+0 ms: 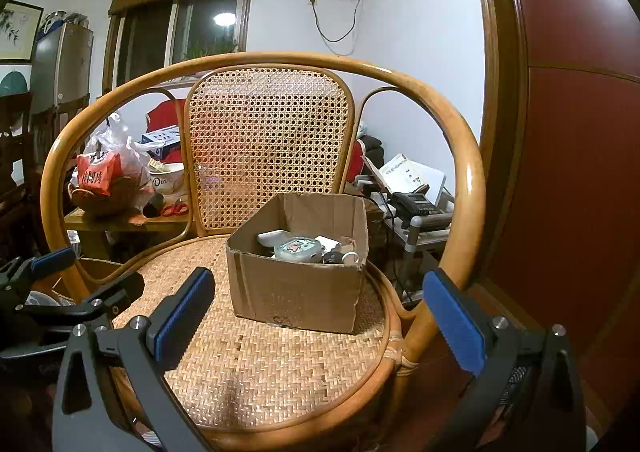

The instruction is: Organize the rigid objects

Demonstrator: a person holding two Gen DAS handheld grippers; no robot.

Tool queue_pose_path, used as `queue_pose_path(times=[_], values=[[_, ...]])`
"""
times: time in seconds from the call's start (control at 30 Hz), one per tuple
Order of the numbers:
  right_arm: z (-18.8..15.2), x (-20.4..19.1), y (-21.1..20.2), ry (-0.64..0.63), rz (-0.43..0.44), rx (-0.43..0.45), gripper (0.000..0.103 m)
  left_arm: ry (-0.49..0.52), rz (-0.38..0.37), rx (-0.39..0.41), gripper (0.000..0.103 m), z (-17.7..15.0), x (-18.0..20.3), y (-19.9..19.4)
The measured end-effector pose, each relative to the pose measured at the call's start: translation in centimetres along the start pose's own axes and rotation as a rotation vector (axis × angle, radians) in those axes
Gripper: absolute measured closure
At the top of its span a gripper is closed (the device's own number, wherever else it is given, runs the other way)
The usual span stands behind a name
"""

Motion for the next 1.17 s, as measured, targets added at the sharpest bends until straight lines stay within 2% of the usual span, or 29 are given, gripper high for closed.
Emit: queue_pose_path(times=[1.17], values=[[0.07, -0.12, 0.21, -0.01, -0.007, -0.012, 0.0, 0.009, -0.022, -0.002, 0.0, -0.29, -0.38, -0.26]])
Point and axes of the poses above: each gripper's, at about its wrist camera, not at the fingertips, and y roughly the way its jaws point, x to its right, z to its top, the point moved 4 cm from there along y, roughly the way its jaws point, and after that the axes turned 4 degrees about x, right-handed, at the moved point
